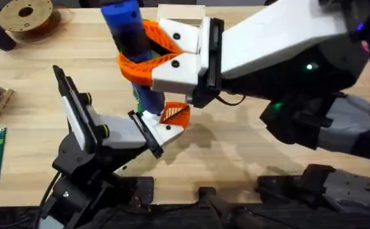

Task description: Pick up the gripper from the table and insert it into the empty holder that is missing its gripper. Then pick up a screw, insert it into the mounting hole, and use the screwdriver to tighten it. Finally, clean up the table by picking up the vegetable and placing it into the bucket.

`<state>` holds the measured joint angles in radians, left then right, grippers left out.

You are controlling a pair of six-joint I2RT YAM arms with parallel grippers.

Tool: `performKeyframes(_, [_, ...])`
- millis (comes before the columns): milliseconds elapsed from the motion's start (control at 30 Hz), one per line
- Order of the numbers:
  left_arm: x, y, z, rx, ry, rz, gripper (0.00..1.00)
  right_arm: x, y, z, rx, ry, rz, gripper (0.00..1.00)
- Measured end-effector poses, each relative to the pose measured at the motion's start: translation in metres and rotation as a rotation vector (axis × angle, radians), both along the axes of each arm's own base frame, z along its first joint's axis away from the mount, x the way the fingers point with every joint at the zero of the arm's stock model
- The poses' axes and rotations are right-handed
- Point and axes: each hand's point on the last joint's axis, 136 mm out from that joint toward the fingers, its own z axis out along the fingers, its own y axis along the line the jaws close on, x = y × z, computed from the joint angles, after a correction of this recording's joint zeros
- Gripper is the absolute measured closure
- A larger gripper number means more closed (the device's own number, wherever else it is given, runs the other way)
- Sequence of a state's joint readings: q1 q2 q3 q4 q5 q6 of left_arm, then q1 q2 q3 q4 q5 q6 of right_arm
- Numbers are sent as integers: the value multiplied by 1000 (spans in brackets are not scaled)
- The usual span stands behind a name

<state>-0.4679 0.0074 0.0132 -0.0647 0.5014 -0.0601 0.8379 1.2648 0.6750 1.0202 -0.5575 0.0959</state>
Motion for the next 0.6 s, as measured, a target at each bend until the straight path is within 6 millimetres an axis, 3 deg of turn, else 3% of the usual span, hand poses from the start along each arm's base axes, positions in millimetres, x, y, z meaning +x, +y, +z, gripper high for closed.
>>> performKeyframes(600, [0, 0, 0, -2, 6, 0, 990, 4, 1, -5, -22, 27, -16, 972])
